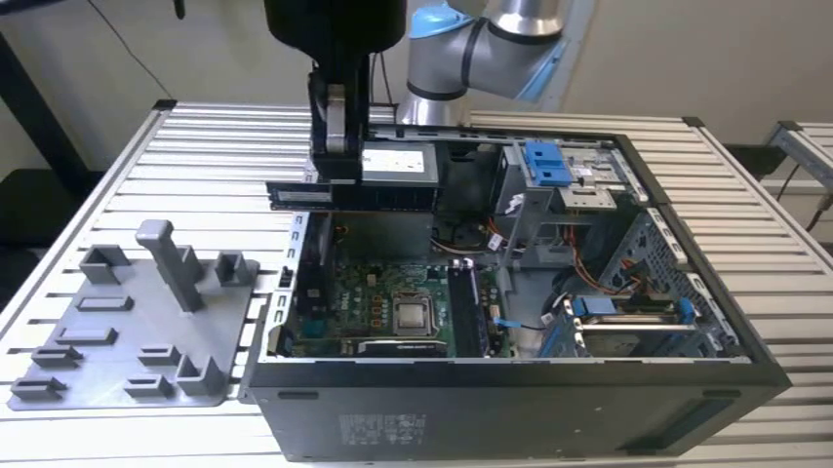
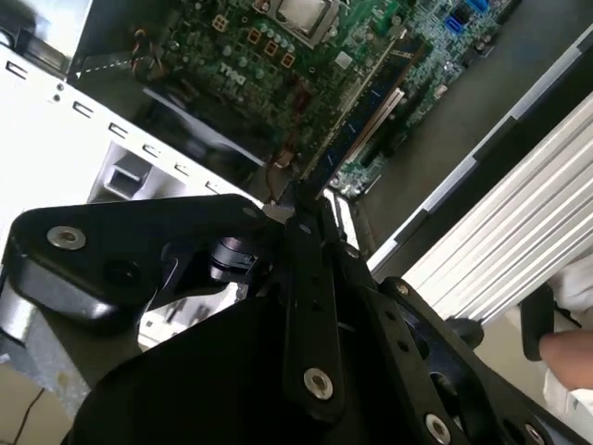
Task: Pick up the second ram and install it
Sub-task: 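Pick up the second ram and move it above second insertion slot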
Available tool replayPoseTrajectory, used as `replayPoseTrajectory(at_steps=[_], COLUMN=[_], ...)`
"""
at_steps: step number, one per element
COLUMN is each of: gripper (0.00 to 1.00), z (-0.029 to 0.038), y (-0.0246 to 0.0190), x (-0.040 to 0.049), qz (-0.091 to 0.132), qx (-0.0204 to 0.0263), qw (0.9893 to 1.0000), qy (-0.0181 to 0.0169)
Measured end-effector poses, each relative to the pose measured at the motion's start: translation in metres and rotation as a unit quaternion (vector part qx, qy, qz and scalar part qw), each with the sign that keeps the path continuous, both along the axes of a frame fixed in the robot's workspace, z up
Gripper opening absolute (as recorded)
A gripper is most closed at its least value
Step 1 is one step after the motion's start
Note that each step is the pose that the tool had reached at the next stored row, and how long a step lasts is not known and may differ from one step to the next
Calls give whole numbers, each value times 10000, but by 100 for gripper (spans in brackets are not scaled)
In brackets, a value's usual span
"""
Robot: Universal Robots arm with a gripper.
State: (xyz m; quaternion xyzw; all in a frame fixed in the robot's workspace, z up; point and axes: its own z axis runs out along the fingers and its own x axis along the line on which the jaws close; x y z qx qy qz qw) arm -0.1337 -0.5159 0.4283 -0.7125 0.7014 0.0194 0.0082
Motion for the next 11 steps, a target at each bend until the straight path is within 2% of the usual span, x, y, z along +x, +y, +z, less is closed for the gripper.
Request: replayPoseTrajectory(at_steps=[11], gripper=[14], z=[0], y=[0], x=[257], qz=[0], qx=[0], qw=[10000], qy=[0])
